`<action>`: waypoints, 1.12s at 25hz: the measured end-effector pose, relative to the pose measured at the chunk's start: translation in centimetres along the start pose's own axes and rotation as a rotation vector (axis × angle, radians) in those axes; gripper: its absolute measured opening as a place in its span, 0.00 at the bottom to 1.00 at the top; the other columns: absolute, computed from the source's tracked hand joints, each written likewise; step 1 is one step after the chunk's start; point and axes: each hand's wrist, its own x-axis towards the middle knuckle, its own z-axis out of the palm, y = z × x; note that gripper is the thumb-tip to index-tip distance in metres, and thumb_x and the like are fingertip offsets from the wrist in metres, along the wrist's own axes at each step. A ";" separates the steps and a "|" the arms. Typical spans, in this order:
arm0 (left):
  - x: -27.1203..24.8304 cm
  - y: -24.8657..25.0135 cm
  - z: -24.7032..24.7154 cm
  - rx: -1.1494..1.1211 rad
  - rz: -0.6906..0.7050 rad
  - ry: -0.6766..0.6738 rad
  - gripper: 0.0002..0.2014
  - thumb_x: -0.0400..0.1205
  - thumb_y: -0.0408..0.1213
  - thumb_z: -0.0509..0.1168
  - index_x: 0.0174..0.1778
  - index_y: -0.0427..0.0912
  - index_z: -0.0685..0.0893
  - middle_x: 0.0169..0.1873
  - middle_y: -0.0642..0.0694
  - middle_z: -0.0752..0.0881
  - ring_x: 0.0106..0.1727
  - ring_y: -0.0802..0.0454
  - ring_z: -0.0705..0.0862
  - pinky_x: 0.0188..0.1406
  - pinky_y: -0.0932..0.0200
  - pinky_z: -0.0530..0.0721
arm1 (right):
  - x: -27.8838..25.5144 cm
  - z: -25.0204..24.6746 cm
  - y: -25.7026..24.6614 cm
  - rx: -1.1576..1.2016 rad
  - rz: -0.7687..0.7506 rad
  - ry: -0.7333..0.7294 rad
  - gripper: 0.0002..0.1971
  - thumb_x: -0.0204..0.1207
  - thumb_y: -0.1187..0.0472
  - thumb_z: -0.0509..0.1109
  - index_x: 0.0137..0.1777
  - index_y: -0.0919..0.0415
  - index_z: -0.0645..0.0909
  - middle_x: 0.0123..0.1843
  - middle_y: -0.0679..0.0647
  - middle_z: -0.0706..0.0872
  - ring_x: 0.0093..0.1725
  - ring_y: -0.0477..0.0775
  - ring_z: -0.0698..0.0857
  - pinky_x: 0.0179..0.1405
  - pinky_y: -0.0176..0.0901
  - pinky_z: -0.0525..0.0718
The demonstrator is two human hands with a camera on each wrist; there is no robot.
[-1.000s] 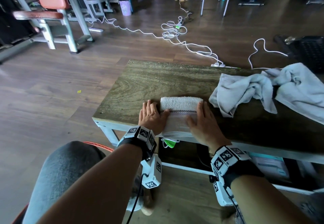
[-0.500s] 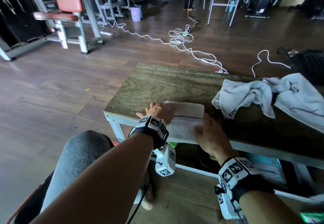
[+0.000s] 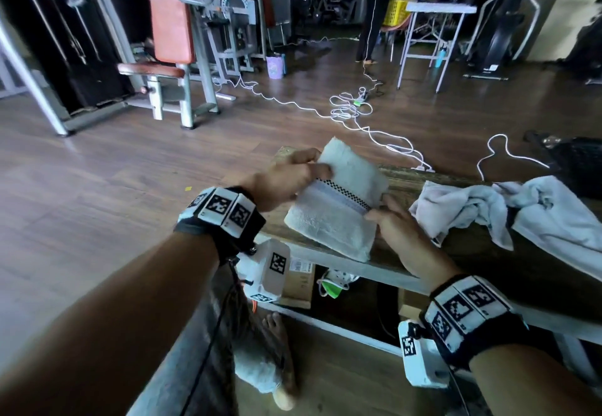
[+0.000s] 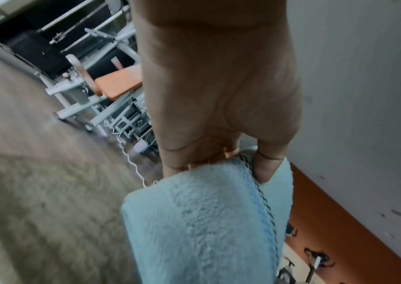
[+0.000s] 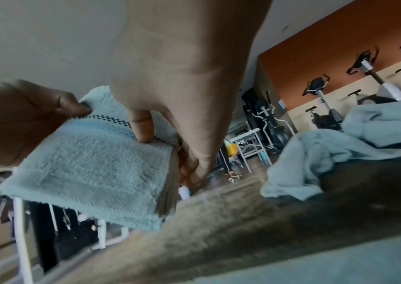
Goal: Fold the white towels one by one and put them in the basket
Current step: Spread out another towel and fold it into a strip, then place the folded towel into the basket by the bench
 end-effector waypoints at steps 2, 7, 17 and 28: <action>-2.3 1.7 -3.3 -0.114 0.053 -0.005 0.18 0.78 0.37 0.68 0.64 0.37 0.80 0.56 0.40 0.87 0.54 0.42 0.82 0.47 0.53 0.79 | -0.8 1.3 -3.8 0.098 -0.089 -0.019 0.16 0.71 0.60 0.71 0.59 0.48 0.82 0.58 0.49 0.90 0.59 0.54 0.87 0.59 0.53 0.84; -8.7 3.1 -10.0 -0.113 0.109 0.221 0.20 0.83 0.38 0.68 0.71 0.40 0.76 0.65 0.42 0.86 0.65 0.42 0.86 0.64 0.43 0.85 | -0.9 5.4 -10.3 0.112 -0.246 -0.143 0.05 0.77 0.66 0.73 0.51 0.58 0.86 0.54 0.54 0.92 0.60 0.61 0.89 0.61 0.59 0.86; -13.6 -6.8 -16.7 -0.264 0.111 0.579 0.13 0.82 0.34 0.70 0.57 0.43 0.73 0.50 0.35 0.89 0.48 0.46 0.89 0.44 0.46 0.91 | 2.6 14.9 -13.1 -0.184 -0.368 -0.450 0.12 0.83 0.65 0.70 0.62 0.50 0.81 0.58 0.45 0.90 0.55 0.44 0.89 0.46 0.37 0.85; -13.4 -29.0 -18.6 -0.457 -0.284 0.697 0.11 0.78 0.23 0.70 0.50 0.40 0.77 0.48 0.33 0.82 0.49 0.40 0.85 0.56 0.40 0.87 | 10.2 29.9 3.1 -0.432 -0.058 -0.763 0.26 0.80 0.57 0.74 0.65 0.45 0.58 0.54 0.62 0.90 0.49 0.64 0.90 0.54 0.63 0.87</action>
